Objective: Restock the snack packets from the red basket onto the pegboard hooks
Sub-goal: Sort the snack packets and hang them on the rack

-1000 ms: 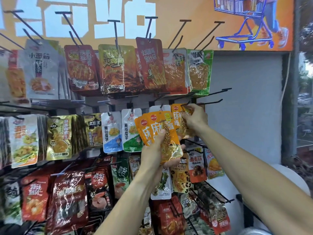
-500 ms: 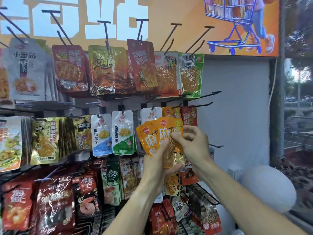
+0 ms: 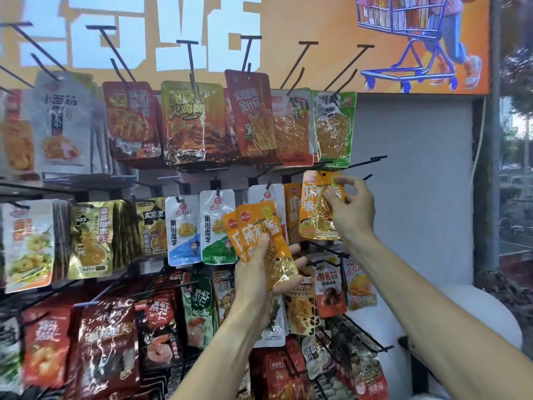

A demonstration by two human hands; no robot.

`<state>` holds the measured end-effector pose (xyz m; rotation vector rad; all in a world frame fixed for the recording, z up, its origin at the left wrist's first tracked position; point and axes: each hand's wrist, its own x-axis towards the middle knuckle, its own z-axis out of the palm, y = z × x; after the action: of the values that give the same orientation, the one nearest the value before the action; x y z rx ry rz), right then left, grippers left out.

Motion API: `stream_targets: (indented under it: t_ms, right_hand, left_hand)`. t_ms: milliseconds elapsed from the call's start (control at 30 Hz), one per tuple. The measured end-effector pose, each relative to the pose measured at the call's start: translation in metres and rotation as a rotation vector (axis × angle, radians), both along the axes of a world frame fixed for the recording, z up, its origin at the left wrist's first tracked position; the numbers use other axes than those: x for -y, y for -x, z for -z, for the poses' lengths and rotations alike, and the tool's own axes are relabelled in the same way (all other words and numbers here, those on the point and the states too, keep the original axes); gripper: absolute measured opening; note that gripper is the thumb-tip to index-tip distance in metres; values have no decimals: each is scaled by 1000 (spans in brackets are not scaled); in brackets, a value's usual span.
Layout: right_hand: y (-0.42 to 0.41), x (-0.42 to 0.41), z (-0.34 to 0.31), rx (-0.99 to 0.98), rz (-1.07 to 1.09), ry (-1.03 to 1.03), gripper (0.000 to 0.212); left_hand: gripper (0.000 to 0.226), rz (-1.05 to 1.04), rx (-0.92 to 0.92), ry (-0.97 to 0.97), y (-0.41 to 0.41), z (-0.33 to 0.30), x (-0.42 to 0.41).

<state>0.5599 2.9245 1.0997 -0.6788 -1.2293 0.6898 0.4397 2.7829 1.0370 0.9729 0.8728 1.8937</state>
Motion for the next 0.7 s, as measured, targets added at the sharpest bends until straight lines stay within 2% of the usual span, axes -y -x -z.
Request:
stream_targets:
  t_ms: [133, 333, 700]
  right_hand:
    - [-1, 1, -9, 89, -21, 12, 29]
    - [-10, 11, -21, 243, 54, 14, 38]
    - [13, -7, -28, 392, 114, 74, 43]
  left_hand:
    - [33, -15, -23, -7, 2, 0, 3]
    - [37, -35, -34, -15, 3, 0, 6]
    - [37, -47, -27, -17, 10, -1, 13]
